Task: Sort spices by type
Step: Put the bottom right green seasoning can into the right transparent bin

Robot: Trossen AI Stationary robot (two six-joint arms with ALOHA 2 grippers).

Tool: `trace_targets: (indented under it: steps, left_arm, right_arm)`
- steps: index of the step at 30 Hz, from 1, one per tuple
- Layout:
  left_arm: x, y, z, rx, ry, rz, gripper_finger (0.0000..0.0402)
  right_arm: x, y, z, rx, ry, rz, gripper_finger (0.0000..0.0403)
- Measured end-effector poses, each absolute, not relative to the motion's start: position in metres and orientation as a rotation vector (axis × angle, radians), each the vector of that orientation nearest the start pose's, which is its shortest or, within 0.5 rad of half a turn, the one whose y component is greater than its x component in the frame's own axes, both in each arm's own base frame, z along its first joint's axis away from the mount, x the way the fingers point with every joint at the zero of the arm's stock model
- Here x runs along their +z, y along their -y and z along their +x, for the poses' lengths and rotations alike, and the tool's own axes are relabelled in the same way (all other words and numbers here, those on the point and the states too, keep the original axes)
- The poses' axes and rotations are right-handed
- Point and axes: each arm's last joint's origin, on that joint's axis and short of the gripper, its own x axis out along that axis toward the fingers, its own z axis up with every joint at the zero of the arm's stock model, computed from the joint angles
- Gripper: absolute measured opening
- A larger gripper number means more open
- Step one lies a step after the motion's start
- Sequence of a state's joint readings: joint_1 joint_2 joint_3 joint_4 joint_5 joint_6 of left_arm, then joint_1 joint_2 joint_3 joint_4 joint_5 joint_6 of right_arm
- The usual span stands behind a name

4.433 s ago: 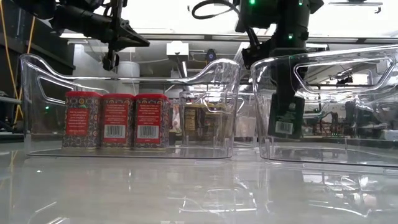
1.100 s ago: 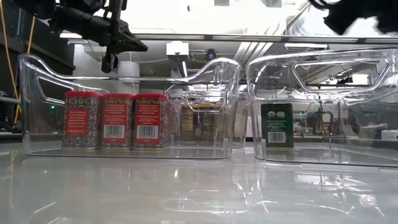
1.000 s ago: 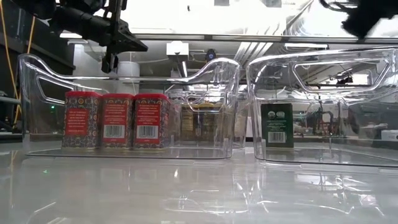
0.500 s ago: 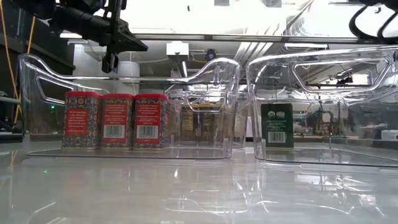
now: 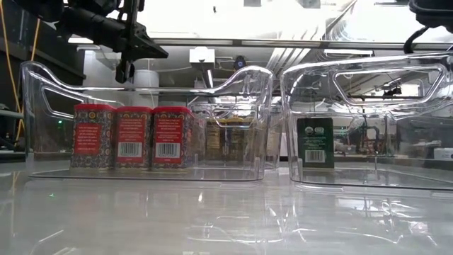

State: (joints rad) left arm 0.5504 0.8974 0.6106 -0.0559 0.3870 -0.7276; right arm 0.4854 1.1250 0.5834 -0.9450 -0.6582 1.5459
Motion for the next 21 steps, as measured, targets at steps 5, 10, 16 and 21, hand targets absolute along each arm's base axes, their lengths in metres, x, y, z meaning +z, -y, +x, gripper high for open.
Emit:
trace_targets:
  steps: [5,10,16,21]
  left_arm:
    - [0.266,-0.093,0.173,0.27,-0.235,-0.884,0.0]
    - [0.266,-0.093,0.173,0.27,-0.235,-0.887,0.0]
    - [0.266,-0.093,0.173,0.27,-0.235,-0.884,0.0]
    - [0.266,-0.093,0.173,0.271,-0.235,-0.869,0.0]
  right_arm:
    - [0.171,-0.088,0.129,-0.443,-1.906,1.207,0.0272]
    - [0.165,-0.086,0.125,-0.486,-1.926,1.219,0.0237]
    - [0.169,-0.087,0.126,-0.454,-1.945,1.214,0.0118]
    - [0.194,-0.089,0.128,-0.339,-1.966,1.176,0.012]
